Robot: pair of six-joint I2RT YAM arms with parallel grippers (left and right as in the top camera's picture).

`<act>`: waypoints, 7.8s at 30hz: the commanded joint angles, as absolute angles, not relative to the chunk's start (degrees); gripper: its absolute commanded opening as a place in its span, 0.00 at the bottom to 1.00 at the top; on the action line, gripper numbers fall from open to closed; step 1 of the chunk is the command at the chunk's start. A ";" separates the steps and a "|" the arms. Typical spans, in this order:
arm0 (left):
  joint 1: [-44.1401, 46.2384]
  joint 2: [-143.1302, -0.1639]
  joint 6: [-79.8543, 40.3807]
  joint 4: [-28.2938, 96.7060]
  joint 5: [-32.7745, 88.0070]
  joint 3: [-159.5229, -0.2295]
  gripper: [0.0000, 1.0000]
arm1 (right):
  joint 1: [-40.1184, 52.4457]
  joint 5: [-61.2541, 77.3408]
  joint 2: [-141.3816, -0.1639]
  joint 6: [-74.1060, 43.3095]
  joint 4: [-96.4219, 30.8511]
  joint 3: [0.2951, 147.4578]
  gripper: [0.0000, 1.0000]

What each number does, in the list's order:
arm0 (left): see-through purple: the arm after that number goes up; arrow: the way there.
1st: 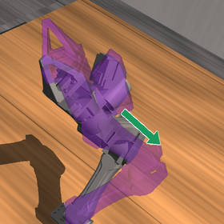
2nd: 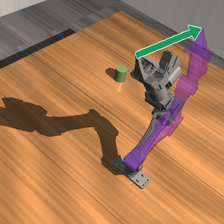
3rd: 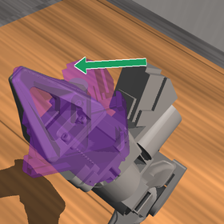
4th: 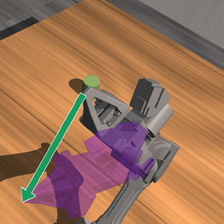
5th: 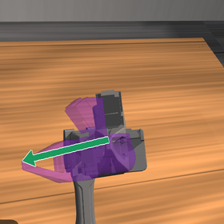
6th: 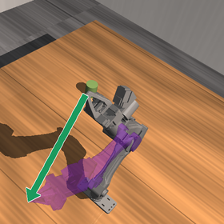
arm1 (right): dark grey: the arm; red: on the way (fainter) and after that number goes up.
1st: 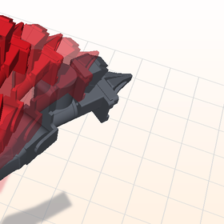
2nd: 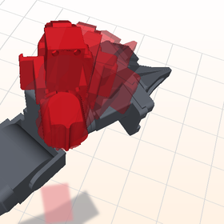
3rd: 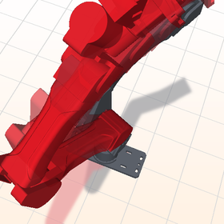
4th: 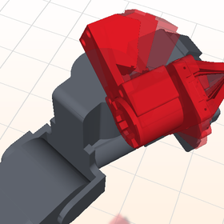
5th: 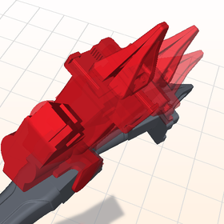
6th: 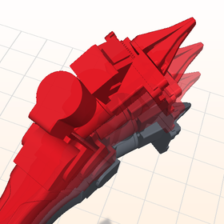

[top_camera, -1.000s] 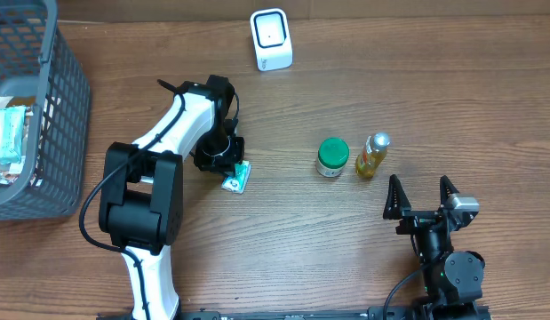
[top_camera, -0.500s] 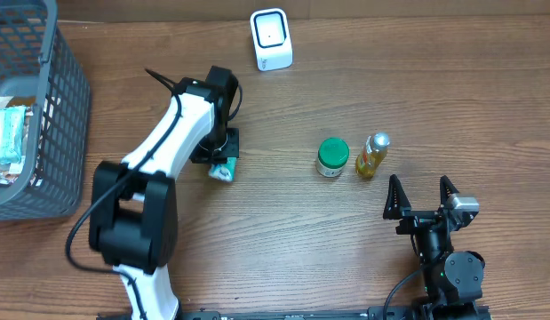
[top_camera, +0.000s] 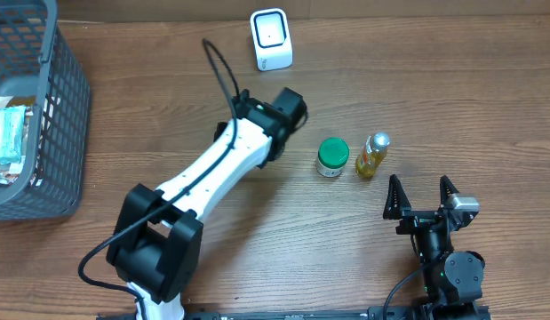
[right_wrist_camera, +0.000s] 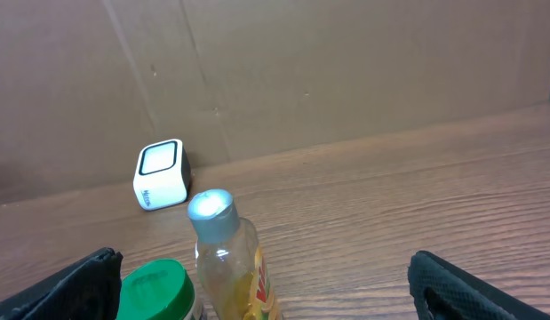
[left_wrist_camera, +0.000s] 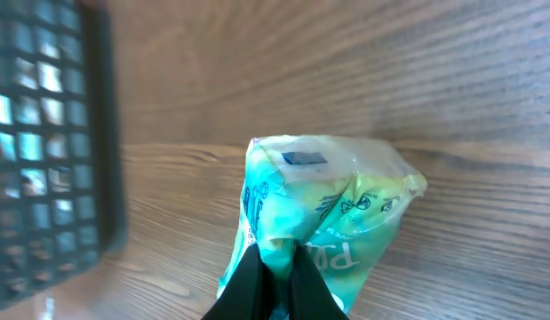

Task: Scan the item barcode

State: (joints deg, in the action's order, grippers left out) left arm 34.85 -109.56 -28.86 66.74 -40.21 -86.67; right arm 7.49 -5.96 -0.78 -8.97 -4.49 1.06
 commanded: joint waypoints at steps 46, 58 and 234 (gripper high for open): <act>38.28 -128.16 -46.06 69.56 -52.49 -86.35 0.04 | 7.38 -5.87 -0.16 -8.69 -4.21 0.45 1.00; 38.28 -128.16 -46.11 69.65 -49.89 -86.35 0.07 | 7.38 -5.87 -0.16 -8.69 -4.21 0.45 1.00; 35.14 -126.65 -42.87 41.47 10.44 -89.21 0.33 | 7.38 -5.87 -0.16 -8.69 -4.23 0.45 1.00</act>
